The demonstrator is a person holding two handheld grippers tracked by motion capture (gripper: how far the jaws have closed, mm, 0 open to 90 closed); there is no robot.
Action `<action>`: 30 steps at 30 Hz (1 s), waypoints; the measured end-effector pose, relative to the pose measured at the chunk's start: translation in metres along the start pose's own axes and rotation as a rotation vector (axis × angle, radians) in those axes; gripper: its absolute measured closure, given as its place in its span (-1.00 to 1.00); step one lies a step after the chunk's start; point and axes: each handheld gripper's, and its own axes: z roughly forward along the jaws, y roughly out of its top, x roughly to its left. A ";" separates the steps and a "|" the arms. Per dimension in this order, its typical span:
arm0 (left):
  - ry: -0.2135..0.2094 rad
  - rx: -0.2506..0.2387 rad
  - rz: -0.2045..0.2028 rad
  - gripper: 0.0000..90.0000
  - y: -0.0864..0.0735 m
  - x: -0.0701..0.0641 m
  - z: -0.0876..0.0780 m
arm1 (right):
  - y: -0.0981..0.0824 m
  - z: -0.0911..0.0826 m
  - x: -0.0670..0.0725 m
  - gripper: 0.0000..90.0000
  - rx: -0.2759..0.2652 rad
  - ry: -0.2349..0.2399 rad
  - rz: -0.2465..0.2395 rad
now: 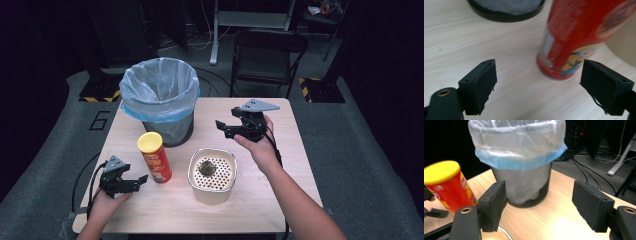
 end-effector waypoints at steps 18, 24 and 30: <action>-0.053 -0.051 0.002 -0.69 0.023 -0.028 0.025 | -0.060 -0.036 -0.028 -0.40 0.012 -0.069 0.043; -0.045 -0.041 0.026 -0.67 0.024 -0.032 0.032 | -0.084 -0.043 -0.036 -0.40 0.039 -0.108 0.041; -0.019 -0.062 0.071 -0.64 0.026 -0.034 0.038 | -0.118 -0.051 -0.042 -0.40 0.068 -0.141 0.062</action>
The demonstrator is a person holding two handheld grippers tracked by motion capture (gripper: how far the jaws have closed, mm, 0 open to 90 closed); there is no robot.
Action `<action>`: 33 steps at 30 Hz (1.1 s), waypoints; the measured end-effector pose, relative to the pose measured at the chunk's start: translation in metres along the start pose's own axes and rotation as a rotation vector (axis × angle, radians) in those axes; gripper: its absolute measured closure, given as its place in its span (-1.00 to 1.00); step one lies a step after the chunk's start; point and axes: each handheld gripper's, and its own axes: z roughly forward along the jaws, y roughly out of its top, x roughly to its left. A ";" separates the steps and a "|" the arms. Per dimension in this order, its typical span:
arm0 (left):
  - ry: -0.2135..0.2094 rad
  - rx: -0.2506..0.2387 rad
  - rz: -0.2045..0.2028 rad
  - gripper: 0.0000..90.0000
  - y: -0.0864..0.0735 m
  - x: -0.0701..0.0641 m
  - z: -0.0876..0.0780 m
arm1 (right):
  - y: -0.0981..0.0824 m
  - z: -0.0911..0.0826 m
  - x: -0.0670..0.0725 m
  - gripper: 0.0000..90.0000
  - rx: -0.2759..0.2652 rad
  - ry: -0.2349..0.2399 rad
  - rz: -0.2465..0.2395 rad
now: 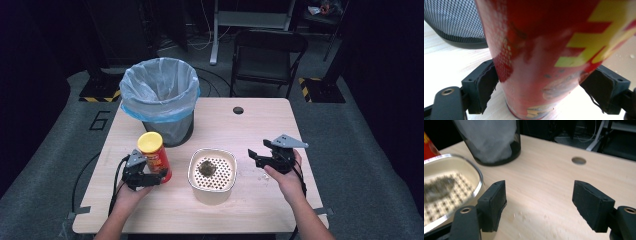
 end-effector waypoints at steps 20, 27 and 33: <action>0.040 -0.056 0.006 -0.47 -0.006 -0.005 0.007 | -0.069 0.007 -0.006 -0.40 0.136 -0.105 -0.015; 0.021 -0.086 -0.025 -0.46 -0.001 -0.003 -0.004 | -0.072 0.008 -0.008 -0.40 0.136 -0.124 -0.029; 0.001 -0.086 -0.026 -0.46 0.007 -0.003 -0.019 | -0.076 0.007 -0.014 -0.40 0.135 -0.120 0.010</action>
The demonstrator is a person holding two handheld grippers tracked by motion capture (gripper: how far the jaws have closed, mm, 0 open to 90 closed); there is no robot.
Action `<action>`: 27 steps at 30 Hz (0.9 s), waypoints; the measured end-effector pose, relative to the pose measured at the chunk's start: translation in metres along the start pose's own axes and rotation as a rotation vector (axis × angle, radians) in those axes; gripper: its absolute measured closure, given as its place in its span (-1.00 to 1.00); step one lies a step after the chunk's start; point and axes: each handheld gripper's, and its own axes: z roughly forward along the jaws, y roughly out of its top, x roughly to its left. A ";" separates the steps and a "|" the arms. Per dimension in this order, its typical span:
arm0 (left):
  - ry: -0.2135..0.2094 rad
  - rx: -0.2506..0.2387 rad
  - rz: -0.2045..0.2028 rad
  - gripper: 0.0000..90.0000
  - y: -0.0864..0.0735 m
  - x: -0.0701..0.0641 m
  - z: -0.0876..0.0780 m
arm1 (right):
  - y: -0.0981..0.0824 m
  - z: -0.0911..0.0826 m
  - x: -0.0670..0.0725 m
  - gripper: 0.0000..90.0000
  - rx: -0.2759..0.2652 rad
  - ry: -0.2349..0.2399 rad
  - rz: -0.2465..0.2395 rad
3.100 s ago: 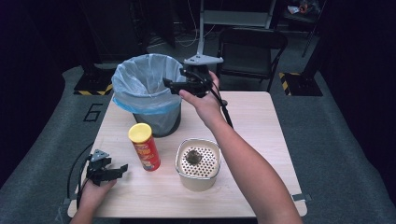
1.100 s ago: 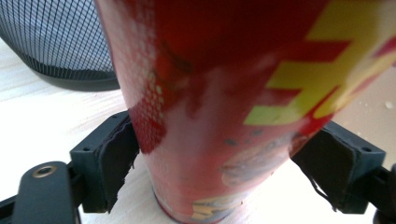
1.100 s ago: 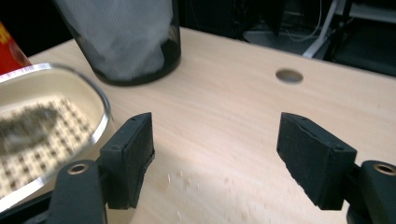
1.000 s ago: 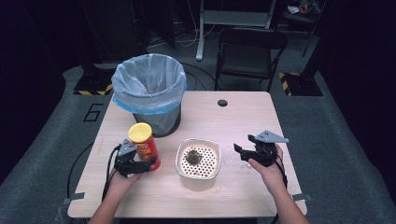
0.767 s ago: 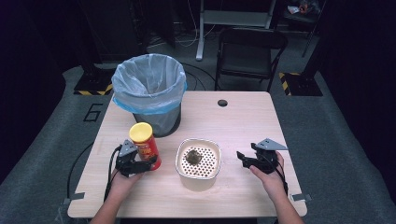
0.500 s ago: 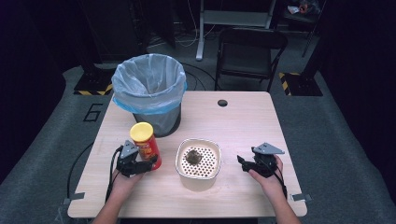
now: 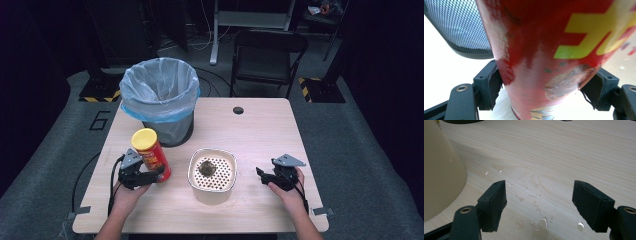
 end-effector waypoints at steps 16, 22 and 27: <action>-0.030 0.045 0.073 -0.46 0.050 -0.016 -0.030 | 0.001 0.001 0.002 -0.40 -0.002 0.022 -0.038; -0.045 0.049 0.082 -0.46 0.075 -0.017 -0.038 | 0.000 0.003 0.003 -0.40 0.012 0.024 -0.044; -0.061 0.039 0.068 -0.46 0.095 -0.017 -0.047 | -0.001 0.005 0.002 -0.40 0.015 0.021 -0.028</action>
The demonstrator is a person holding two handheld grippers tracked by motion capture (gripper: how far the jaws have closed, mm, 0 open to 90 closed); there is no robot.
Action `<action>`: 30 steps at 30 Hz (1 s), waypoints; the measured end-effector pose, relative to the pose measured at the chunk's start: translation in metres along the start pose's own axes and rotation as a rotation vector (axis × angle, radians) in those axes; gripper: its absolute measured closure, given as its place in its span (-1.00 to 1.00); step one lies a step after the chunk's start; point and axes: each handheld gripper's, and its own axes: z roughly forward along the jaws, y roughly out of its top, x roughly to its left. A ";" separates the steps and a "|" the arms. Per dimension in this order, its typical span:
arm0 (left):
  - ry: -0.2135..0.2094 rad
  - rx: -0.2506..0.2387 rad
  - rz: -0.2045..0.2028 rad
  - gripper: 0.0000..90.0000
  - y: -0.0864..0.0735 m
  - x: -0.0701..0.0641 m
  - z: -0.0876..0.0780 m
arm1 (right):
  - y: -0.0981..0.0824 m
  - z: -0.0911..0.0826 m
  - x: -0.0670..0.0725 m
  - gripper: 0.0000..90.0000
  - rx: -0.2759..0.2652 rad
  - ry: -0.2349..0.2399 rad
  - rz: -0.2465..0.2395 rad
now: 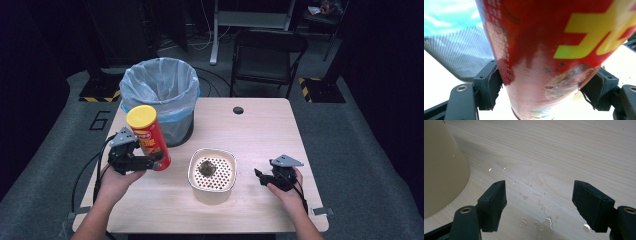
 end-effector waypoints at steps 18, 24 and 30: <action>0.047 -0.018 0.018 -0.46 0.069 0.005 -0.035 | -0.001 0.002 -0.001 -0.40 0.012 0.002 -0.009; 0.050 -0.026 0.008 -0.46 0.087 0.007 -0.043 | -0.001 0.003 0.000 -0.40 0.016 0.004 -0.016; 0.051 -0.033 -0.003 -0.46 0.105 0.010 -0.051 | -0.002 0.003 -0.002 -0.40 0.021 0.007 -0.008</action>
